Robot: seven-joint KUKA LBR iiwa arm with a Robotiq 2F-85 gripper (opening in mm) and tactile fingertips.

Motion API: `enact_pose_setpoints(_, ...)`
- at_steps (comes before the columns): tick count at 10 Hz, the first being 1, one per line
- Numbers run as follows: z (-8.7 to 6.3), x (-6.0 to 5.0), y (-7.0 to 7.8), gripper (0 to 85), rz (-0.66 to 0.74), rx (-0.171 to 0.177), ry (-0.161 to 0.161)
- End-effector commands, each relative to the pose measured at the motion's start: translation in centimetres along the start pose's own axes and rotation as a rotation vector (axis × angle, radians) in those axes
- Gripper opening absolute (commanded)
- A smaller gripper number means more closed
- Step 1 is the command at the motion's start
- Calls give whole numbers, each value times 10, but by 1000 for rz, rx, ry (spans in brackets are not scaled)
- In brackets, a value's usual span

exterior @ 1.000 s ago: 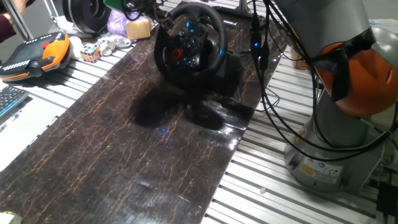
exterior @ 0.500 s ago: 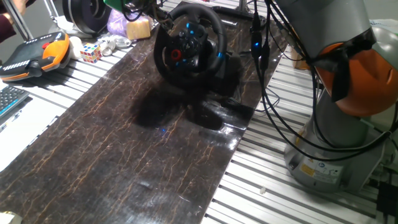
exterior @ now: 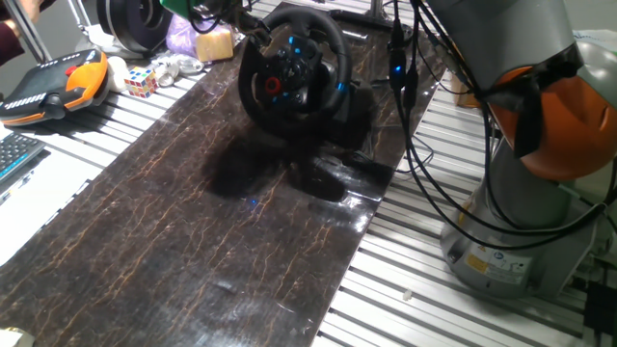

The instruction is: Rotate the steering wheel 90 degrees clockwise

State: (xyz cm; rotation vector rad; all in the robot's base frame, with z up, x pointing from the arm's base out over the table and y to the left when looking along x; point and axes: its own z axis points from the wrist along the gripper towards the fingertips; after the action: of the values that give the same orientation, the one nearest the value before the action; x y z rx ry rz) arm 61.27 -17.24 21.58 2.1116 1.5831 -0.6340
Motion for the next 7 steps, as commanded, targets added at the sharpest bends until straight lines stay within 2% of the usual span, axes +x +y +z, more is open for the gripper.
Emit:
enact_pose_setpoints(1, -2, 0, 0, 773, -2, 0, -1)
enact_pose_setpoints(2, -6, -1, 0, 843, -15, 4, 2)
enact_pose_setpoints(4, -14, 2, 0, 850, -57, 6, 13)
enact_pose_setpoints(7, -20, 16, -2, 850, -184, -12, 41)
